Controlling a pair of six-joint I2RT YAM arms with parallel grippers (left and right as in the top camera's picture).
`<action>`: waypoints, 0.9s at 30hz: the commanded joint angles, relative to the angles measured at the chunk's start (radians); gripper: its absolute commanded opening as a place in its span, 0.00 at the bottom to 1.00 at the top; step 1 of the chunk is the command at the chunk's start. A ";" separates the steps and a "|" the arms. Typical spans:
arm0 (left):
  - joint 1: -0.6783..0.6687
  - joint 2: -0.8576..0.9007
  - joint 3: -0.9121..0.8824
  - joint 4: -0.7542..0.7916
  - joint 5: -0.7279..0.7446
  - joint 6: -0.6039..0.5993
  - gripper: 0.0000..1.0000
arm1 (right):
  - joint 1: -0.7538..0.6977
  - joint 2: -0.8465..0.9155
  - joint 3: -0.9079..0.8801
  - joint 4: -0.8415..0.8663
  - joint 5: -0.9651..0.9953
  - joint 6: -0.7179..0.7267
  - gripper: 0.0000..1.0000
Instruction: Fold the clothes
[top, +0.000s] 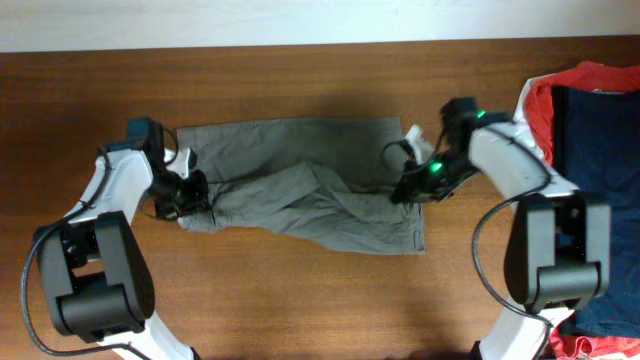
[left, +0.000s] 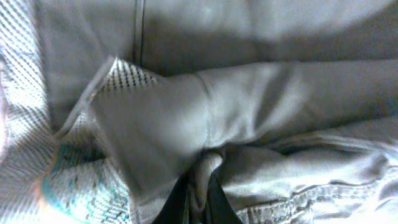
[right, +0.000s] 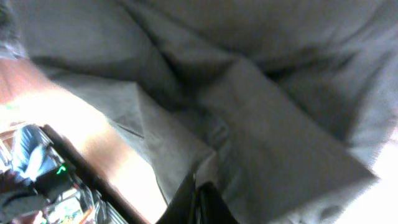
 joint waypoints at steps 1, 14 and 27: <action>0.006 -0.010 -0.099 0.117 -0.086 -0.018 0.01 | 0.070 -0.009 -0.125 0.179 0.211 0.178 0.04; -0.027 -0.004 -0.309 1.239 -0.012 -0.018 0.01 | 0.109 0.048 -0.125 1.030 0.346 0.372 0.04; -0.031 -0.718 -0.262 0.079 -0.164 -0.098 0.01 | 0.030 -0.570 -0.120 -0.081 0.245 0.273 0.04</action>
